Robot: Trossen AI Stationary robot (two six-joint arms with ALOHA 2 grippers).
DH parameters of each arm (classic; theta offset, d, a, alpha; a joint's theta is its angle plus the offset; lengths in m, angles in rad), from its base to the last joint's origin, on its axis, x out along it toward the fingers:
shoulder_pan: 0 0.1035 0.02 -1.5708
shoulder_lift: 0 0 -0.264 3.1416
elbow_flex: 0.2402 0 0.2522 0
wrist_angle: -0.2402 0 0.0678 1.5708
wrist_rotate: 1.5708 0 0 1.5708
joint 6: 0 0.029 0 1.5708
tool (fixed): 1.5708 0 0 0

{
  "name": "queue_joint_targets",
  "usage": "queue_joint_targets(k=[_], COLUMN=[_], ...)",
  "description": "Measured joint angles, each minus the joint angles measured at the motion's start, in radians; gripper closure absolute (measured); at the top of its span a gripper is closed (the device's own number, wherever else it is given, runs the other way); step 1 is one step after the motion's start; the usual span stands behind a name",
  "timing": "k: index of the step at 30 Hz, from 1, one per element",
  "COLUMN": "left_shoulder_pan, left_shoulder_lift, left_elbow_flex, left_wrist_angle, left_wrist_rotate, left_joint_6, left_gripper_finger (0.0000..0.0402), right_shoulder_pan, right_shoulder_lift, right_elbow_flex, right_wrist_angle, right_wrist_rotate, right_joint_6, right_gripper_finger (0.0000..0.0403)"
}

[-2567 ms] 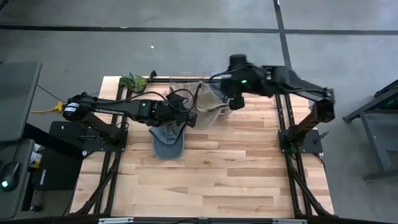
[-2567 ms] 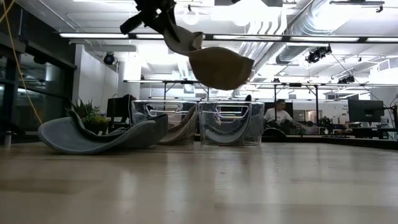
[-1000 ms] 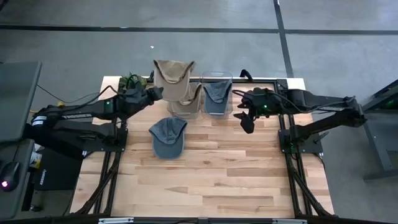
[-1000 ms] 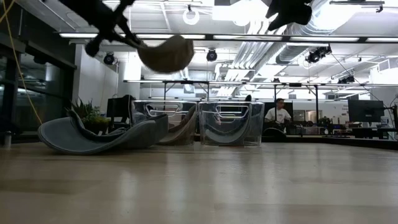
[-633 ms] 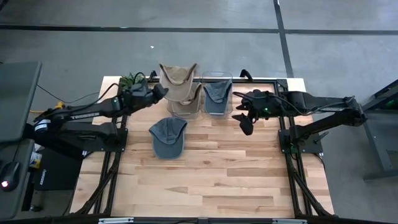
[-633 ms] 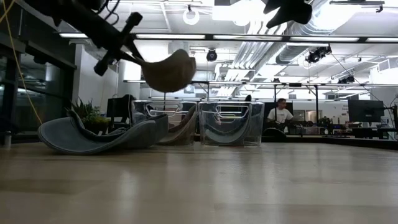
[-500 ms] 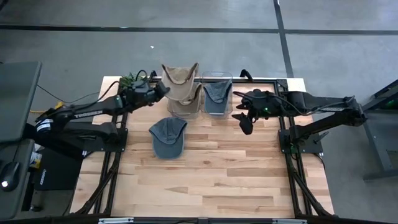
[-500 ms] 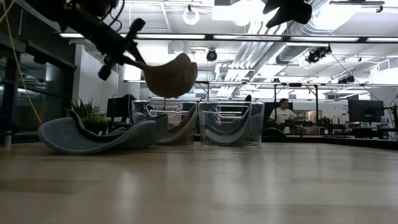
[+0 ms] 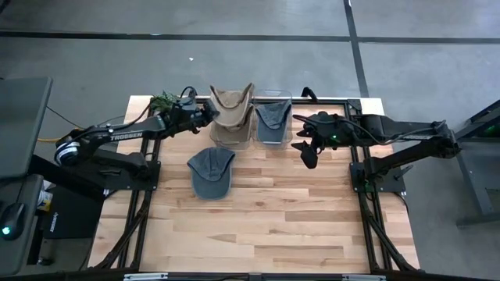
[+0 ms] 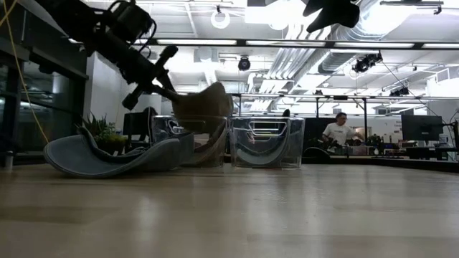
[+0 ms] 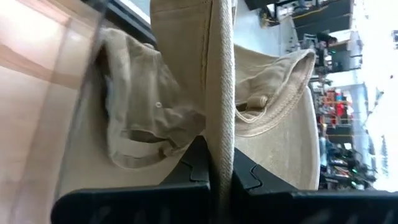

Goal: Pick & Place hat
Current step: Put the brown cap into the left transparent bin

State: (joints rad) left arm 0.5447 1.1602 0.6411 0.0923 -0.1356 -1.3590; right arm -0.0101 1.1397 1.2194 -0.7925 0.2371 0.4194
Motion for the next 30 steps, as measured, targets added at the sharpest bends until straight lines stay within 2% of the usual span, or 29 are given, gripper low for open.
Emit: queue_joint_targets(k=[9,17,30], left_shoulder_pan=[0.008,0.005,0.005], left_shoulder_lift=[0.105,0.197,0.200], left_elbow_flex=[0.000,0.000,0.000], left_wrist_angle=[0.014,0.025,0.027], left_wrist_rotate=[0.031,0.079,0.081], left_joint_6=[-0.017,-0.110,-0.104], left_gripper_finger=[0.0402,0.0402,0.0401], right_shoulder_pan=[0.000,0.000,0.000], right_shoulder_lift=[0.000,0.000,0.001], right_elbow_flex=[0.000,0.000,0.000], right_wrist_angle=[0.000,0.000,0.000], right_wrist_rotate=[0.000,0.000,-0.004], right_joint_6=[0.000,0.000,0.000], right_gripper_finger=[0.0187,0.0187,0.0187])
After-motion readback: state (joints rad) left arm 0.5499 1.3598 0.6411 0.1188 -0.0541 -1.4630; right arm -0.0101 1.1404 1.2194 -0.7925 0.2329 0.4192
